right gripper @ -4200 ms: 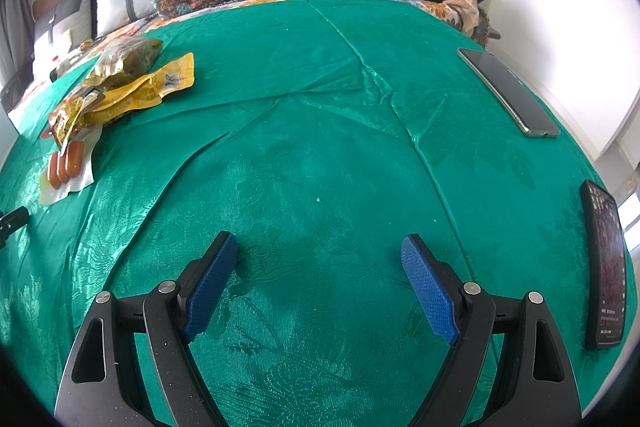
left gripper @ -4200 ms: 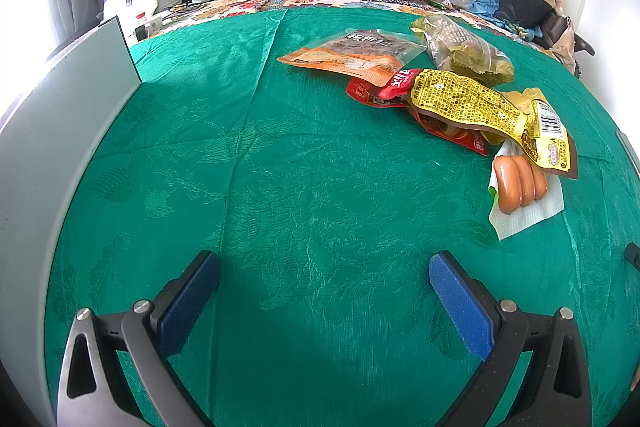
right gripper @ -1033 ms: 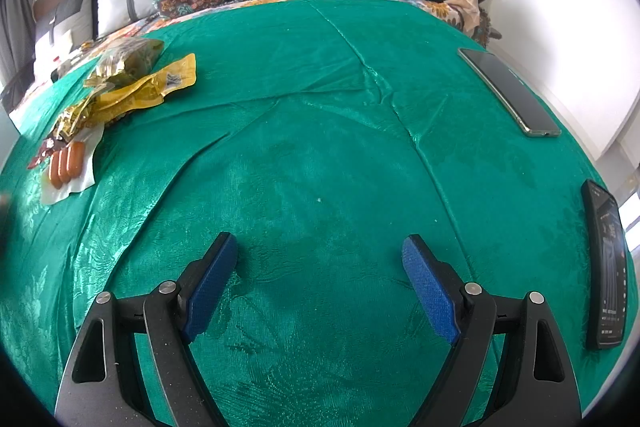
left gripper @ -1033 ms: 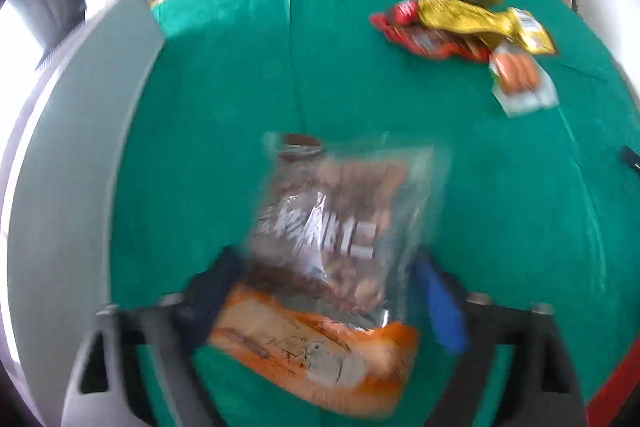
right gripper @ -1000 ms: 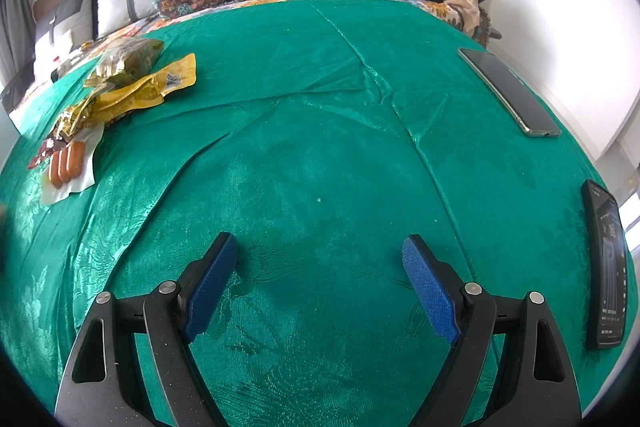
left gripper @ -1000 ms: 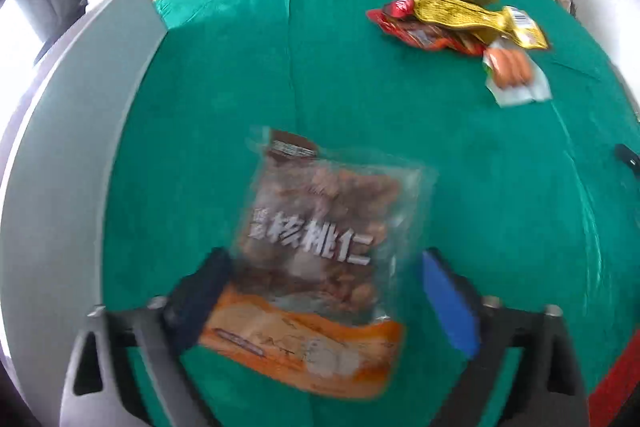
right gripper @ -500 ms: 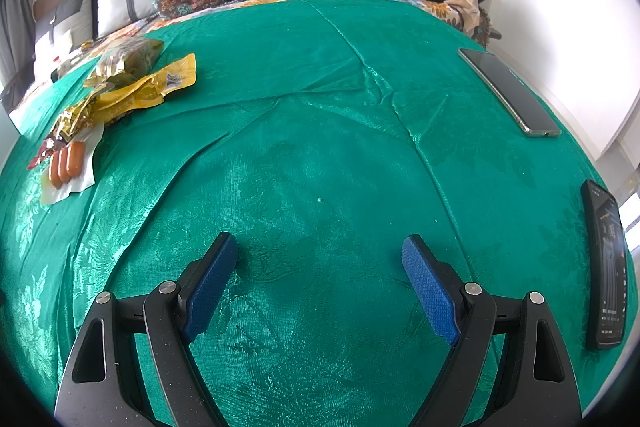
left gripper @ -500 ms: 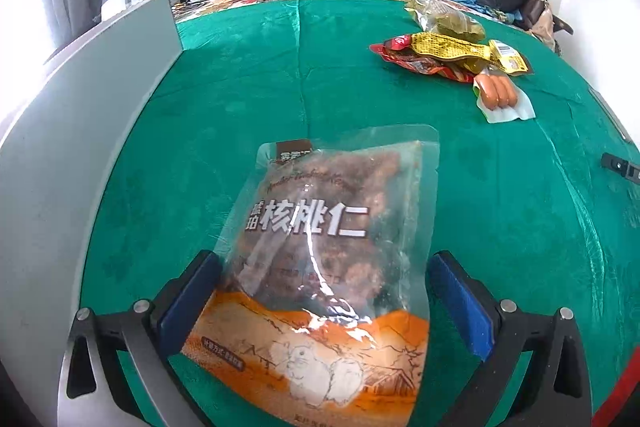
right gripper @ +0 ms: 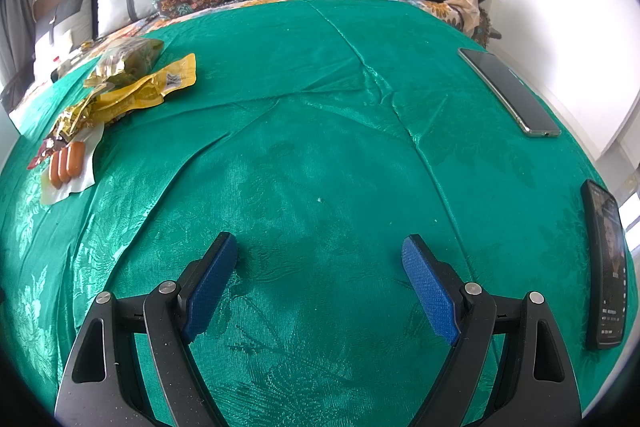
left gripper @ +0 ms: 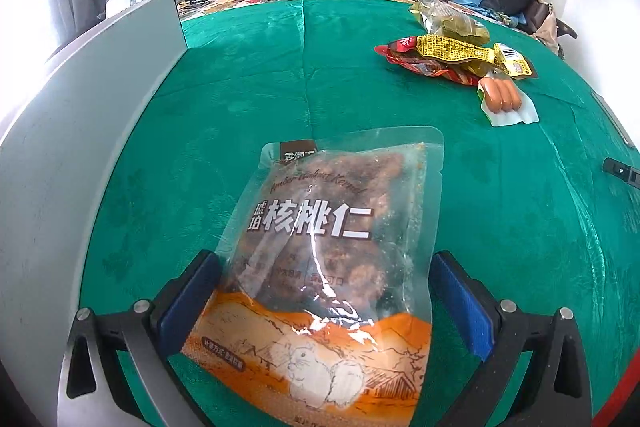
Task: Organize snacks
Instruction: 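Hold the walnut pack in the left tool, then grasp the sausage pack with the right tool while the left tool holds the walnut pack, then carry both packs into the white box and open both tools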
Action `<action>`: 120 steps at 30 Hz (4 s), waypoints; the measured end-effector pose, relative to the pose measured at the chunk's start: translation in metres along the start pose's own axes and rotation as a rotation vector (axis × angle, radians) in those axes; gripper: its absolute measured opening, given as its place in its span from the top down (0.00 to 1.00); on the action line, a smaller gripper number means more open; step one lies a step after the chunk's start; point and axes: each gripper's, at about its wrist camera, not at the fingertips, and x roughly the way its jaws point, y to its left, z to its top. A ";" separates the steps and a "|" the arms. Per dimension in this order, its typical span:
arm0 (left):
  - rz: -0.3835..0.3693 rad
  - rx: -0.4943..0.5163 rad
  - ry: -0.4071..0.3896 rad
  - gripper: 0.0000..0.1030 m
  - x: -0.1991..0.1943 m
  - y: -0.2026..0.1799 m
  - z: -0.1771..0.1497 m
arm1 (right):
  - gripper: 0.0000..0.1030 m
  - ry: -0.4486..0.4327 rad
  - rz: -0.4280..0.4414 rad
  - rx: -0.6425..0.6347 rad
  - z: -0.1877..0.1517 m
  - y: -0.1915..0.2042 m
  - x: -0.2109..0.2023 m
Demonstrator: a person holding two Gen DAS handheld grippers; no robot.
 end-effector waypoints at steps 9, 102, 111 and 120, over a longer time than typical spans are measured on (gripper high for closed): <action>0.000 -0.001 0.000 0.00 0.000 0.000 0.000 | 0.16 0.000 0.001 0.000 0.000 0.000 0.000; -0.268 -0.128 0.035 0.44 -0.044 0.034 0.031 | 0.63 0.383 0.874 -0.014 0.066 0.194 -0.046; -0.273 -0.325 -0.239 0.43 -0.205 0.143 0.033 | 0.62 0.303 1.145 -0.062 0.083 0.289 -0.144; 0.176 -0.367 -0.148 0.33 -0.201 0.277 0.001 | 0.61 0.280 1.268 -0.239 0.069 0.476 -0.207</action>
